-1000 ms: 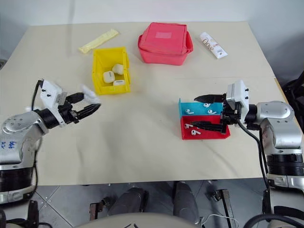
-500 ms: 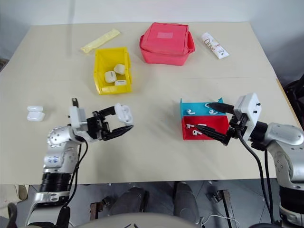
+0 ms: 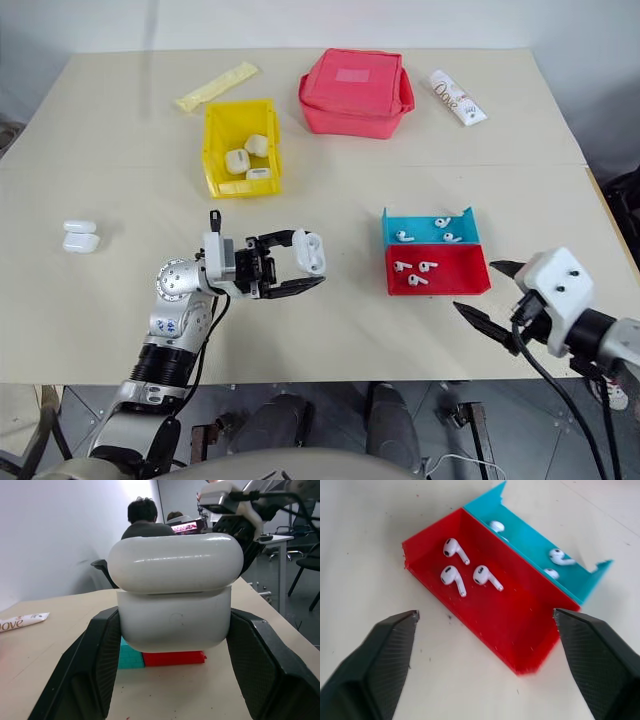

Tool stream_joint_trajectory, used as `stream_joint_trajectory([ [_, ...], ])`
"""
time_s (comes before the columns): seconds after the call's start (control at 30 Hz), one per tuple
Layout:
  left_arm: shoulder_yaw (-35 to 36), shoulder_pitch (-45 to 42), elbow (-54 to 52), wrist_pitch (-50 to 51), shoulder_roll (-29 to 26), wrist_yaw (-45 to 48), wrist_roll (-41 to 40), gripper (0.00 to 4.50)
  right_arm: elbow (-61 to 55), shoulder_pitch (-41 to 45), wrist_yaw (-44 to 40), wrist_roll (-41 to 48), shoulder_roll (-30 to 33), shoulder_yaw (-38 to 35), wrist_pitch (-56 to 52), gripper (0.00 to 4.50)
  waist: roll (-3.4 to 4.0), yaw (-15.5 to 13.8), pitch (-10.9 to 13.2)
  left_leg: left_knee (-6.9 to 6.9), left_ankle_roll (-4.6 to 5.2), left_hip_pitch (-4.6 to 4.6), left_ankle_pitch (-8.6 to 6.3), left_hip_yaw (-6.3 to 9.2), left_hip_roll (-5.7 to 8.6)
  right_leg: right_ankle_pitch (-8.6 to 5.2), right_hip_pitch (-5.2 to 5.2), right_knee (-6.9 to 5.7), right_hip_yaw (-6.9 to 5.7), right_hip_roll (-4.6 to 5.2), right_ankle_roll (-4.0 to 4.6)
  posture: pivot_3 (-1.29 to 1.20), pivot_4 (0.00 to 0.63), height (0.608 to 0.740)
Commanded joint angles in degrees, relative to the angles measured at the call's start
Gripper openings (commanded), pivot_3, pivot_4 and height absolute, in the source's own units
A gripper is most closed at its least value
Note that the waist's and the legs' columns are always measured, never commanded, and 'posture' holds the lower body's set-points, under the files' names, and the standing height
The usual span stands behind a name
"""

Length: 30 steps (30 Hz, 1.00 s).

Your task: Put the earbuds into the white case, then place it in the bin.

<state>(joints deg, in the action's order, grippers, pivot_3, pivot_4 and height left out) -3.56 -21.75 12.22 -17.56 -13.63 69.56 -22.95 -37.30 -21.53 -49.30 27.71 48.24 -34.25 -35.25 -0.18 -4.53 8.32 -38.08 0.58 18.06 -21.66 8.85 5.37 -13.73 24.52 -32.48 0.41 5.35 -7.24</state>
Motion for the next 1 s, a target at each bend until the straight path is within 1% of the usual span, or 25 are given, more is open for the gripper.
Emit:
stream_joint_trajectory([
  [0.03,-0.46,-1.10,0.17,-0.88,0.38,-0.58,0.10,2.77,-4.17,-3.00,-0.29,2.53,-0.76,-6.34,-2.31,3.92,-0.01,-0.12,0.00,0.00,0.00,0.01,0.00,0.00,0.00,0.00,0.00,0.01,0.00,0.00,0.00,0.00,0.150,0.740],
  [0.13,-0.07,-0.84,0.20,-0.83,-0.20,-0.09,-0.30,2.77,-6.99,-5.62,-0.01,4.20,-1.24,-9.27,-4.37,3.92,-0.01,-0.15,0.01,0.00,0.02,0.01,0.00,0.01,0.01,0.00,-0.01,0.03,-0.01,0.00,-0.01,0.00,0.150,0.740],
  [0.23,0.18,-0.95,0.72,-1.14,-0.56,0.35,-0.42,2.77,-9.01,-7.05,0.20,5.96,-1.49,-10.80,-5.93,3.34,-0.01,-0.14,0.01,0.00,0.03,0.00,0.00,0.01,0.00,0.00,-0.02,0.03,0.00,0.00,-0.01,0.00,0.150,0.740],
  [0.3,0.23,-0.76,0.44,-1.14,-0.77,0.39,-0.53,2.77,-9.90,-7.35,0.80,6.86,-1.44,-11.28,-7.15,2.65,-0.03,-0.13,0.02,0.01,0.03,0.00,0.00,0.01,-0.01,0.00,-0.02,0.03,0.00,0.00,-0.01,0.00,0.150,0.740],
  [0.5,0.30,-0.30,-0.12,-1.26,-1.11,0.00,-0.44,2.77,-11.66,-5.03,2.35,10.70,1.50,-10.64,-13.35,2.65,-0.04,-0.14,0.03,0.01,0.03,0.00,0.00,0.01,-0.01,0.00,-0.02,0.03,-0.01,0.01,-0.01,0.00,0.150,0.740],
  [0.63,0.34,1.57,-1.93,-1.33,-1.73,-0.09,-0.67,2.77,-11.02,1.16,2.55,14.27,10.47,-4.90,-21.12,2.65,-0.03,0.00,0.03,0.00,0.05,0.00,0.00,-0.02,0.02,0.01,-0.03,0.04,0.02,0.04,-0.02,0.00,0.150,0.740],
  [0.67,0.31,1.92,-2.41,-1.28,-1.86,-0.15,-0.72,2.77,-10.54,2.91,2.88,15.26,11.86,-3.62,-22.48,2.65,-0.05,0.01,0.04,0.02,0.05,-0.01,0.00,-0.01,-0.02,0.01,-0.03,0.06,0.00,0.07,-0.01,0.00,0.150,0.740],
  [0.77,0.39,3.06,-3.77,-1.15,-2.28,-0.33,-0.80,2.77,-7.81,10.58,3.87,16.63,17.51,3.21,-26.40,2.65,-0.04,-0.04,0.07,0.05,0.00,0.02,-0.02,0.03,-0.11,0.00,-0.01,0.12,-0.06,0.09,0.01,0.00,0.150,0.740],
  [0.8,0.35,3.34,-4.14,-1.11,-2.36,-0.45,-0.80,2.77,-7.22,12.25,3.99,16.81,18.82,4.81,-27.55,2.65,-0.04,-0.06,0.07,0.03,0.00,0.03,-0.02,0.02,-0.10,0.00,0.00,0.12,-0.05,0.10,0.01,0.00,0.150,0.740],
  [0.87,0.44,3.93,-4.61,-1.23,-2.73,-0.67,-0.74,2.77,-4.30,19.66,4.73,16.99,21.32,12.02,-29.57,2.65,-0.07,-0.13,0.09,0.02,0.01,0.04,-0.02,0.02,-0.08,0.00,-0.01,0.14,-0.07,0.12,0.01,0.00,0.150,0.740],
  [1.0,0.39,5.11,-6.03,-1.24,-3.07,-1.67,-0.46,2.77,-0.15,30.50,3.90,14.84,22.90,23.62,-30.02,2.65,-0.06,-0.13,0.10,0.02,0.05,0.10,0.00,0.03,-0.05,0.08,-0.02,0.30,-0.10,0.14,-0.03,0.00,0.150,0.740],
])
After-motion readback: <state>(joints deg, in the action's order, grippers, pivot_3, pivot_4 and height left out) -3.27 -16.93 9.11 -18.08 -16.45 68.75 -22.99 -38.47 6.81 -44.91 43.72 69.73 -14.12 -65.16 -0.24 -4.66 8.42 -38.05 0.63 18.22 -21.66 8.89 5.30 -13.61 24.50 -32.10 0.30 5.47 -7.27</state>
